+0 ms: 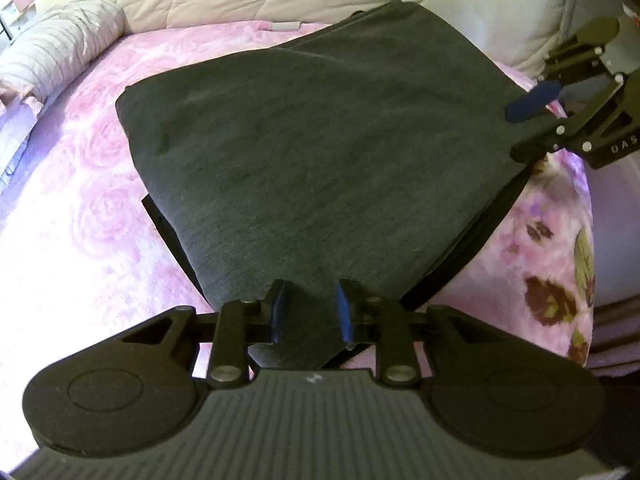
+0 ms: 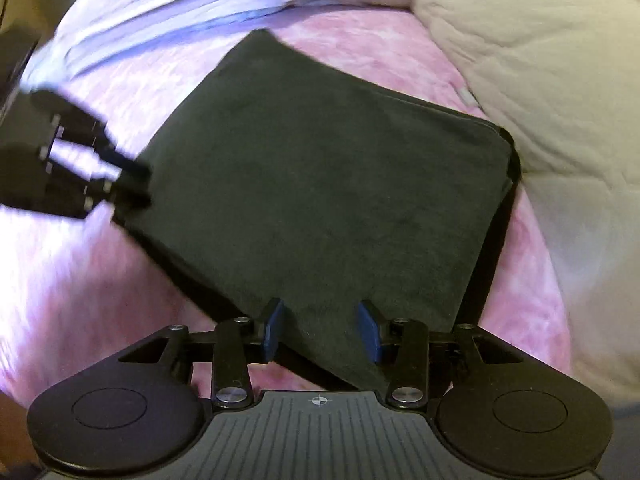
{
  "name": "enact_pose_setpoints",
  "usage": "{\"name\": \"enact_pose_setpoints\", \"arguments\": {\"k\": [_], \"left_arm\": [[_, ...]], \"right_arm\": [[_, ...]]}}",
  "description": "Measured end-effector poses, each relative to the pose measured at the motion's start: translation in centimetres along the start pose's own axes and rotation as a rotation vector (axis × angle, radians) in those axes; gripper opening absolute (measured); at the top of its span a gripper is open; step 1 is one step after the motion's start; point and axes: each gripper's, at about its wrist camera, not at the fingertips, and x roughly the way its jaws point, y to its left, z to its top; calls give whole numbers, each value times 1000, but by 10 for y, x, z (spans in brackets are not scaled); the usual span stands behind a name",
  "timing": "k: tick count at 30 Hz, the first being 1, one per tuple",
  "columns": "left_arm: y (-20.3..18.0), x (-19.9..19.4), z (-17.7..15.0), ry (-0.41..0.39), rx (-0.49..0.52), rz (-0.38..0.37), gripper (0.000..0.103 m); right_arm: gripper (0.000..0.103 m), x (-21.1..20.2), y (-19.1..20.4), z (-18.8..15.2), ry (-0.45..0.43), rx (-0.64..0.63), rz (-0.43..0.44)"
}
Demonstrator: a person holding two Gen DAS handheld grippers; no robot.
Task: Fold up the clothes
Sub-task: 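Lower the stack onto the bed near the pillows with both grippers, then press the stack flat with both grippers and open them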
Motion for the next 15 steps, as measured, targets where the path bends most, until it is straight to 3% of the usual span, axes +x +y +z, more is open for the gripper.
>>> {"name": "enact_pose_setpoints", "arguments": {"k": [4,10,13,15], "left_arm": [[4,6,10,39,17,-11,21],[-2,-3,11,77,49,-7,18],[-7,3,13,81,52,7,17],[-7,3,13,83,45,6,17]], "right_arm": [[43,2,-11,12,48,60,36],[43,-5,-62,58,-96,201,-44],[43,28,-92,75,-58,245,-108],[43,58,-108,78,6,269,-99]]}}
